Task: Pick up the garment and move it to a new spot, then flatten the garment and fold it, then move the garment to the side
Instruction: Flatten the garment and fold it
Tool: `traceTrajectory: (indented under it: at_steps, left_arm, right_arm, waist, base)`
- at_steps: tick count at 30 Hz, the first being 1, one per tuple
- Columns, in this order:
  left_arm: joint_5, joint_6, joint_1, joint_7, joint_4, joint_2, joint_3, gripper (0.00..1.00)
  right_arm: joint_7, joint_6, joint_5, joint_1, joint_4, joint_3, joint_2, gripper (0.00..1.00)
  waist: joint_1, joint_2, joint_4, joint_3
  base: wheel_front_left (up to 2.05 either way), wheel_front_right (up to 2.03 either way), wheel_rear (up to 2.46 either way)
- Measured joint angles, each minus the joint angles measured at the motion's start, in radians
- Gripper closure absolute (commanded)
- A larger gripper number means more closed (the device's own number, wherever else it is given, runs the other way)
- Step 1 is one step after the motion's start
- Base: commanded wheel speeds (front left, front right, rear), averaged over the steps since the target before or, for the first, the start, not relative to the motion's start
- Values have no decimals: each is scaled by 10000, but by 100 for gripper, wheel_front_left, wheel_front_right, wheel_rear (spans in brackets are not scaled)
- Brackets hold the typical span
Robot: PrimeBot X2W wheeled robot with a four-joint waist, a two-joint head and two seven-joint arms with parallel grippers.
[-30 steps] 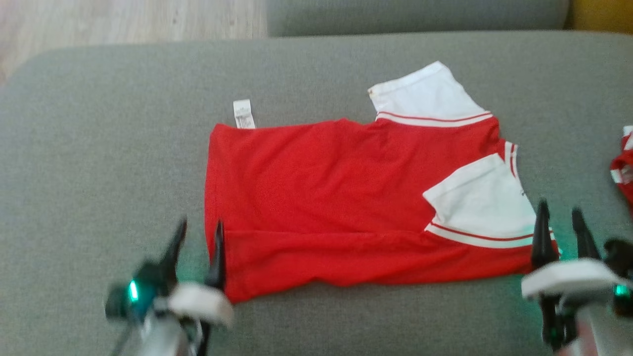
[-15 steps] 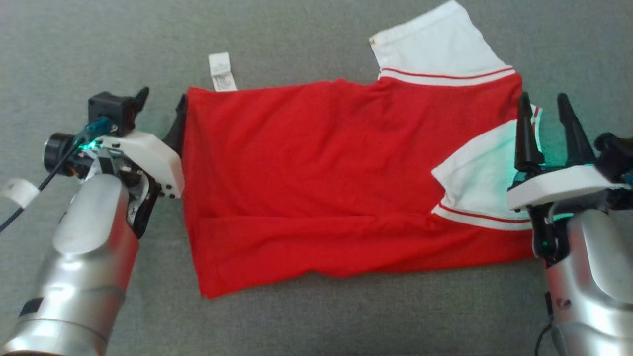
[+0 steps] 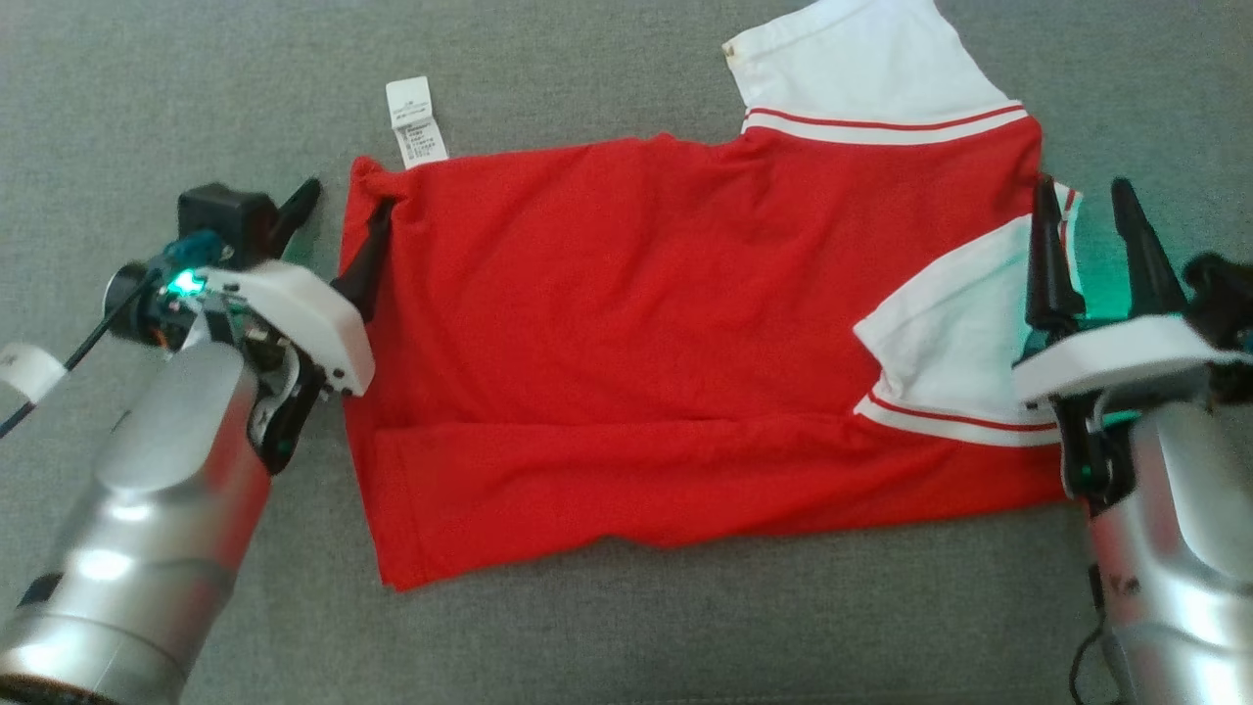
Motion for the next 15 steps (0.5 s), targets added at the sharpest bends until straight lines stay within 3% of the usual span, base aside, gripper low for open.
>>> traceTrajectory:
  at_steps: [2, 3, 5, 15]
  left_arm:
    - [-153, 0, -198, -130, 38, 0, -249, 0]
    - [-196, 0, -307, -182, 90, 2, -385, 5]
    - [-199, -2, -500, -330, 316, 4, -545, 99]
    - [-205, 0, -1063, -1285, 928, -431, -1170, 100]
  right_arm:
    - [42, 0, -19, -242, 6, 157, -38, 0]
    - [56, 0, -36, -395, 10, 219, -59, 0]
    - [205, 0, -96, -755, 27, 309, -134, 0]
    - [2376, 0, -462, -3006, 1177, 853, -1137, 0]
  waist:
    - [1, 0, 7, 86]
    - [1, 0, 13, 126]
    - [1, 0, 34, 195]
    - [1, 0, 686, 398]
  base:
    - [0, 0, 0]
    - [0, 0, 0]
    - [0, 0, 0]
    - [0, 0, 0]
